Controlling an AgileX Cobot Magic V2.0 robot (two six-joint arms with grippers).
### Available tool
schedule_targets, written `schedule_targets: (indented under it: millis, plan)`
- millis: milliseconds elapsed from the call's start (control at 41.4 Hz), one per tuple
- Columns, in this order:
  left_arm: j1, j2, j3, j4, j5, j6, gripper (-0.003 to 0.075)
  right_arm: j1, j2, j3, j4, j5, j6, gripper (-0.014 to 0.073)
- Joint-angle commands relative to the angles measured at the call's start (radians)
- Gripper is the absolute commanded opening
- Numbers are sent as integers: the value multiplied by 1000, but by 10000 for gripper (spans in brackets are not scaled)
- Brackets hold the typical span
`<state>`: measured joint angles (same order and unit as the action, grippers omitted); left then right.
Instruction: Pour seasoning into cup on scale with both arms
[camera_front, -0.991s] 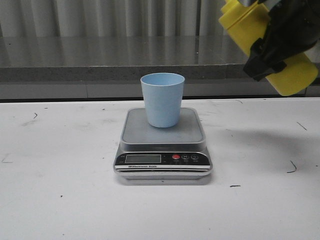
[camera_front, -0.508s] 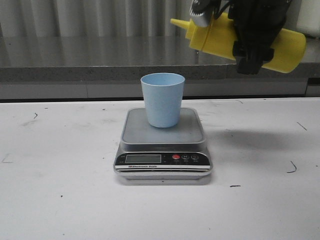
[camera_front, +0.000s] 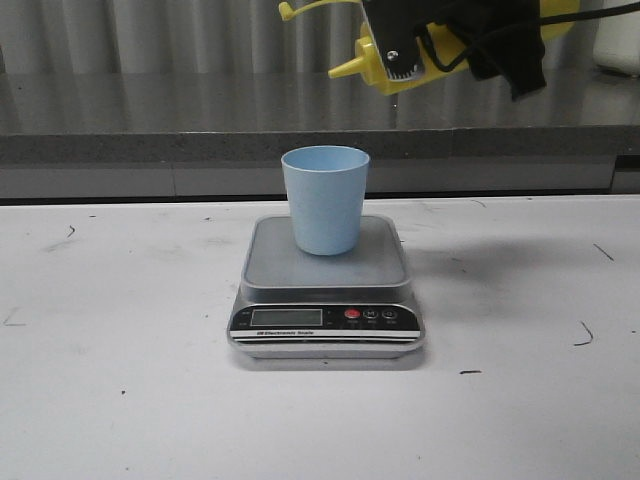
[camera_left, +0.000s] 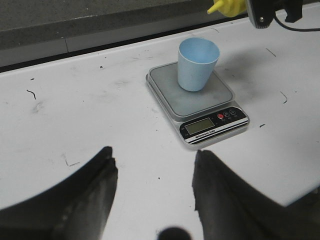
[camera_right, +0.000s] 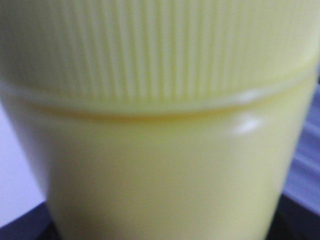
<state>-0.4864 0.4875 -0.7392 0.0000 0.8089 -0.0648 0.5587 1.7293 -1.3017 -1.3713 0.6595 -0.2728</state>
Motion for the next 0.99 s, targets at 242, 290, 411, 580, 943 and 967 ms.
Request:
schedule_targets:
  millis: [242, 290, 411, 580, 943, 967]
  plan:
    - [2, 5, -24, -10, -63, -2, 355, 0, -53, -42, -250, -3, -2, 307]
    - [2, 5, -24, -10, -63, -2, 355, 0, -53, -42, -250, -5, -2, 307]
    - [2, 5, -24, -10, -63, -2, 355, 0, -53, -42, -250, -5, -1, 307]
    - [2, 5, -24, -10, -63, -2, 355, 0, -53, -42, -211, -5, 30, 307]
    - [2, 5, -24, -10, -63, -2, 355, -56, -53, -42, 218, 26, 295, 307]
    - [2, 5, -24, -10, -63, -2, 355, -63, -53, -42, 250, 32, 305, 307]
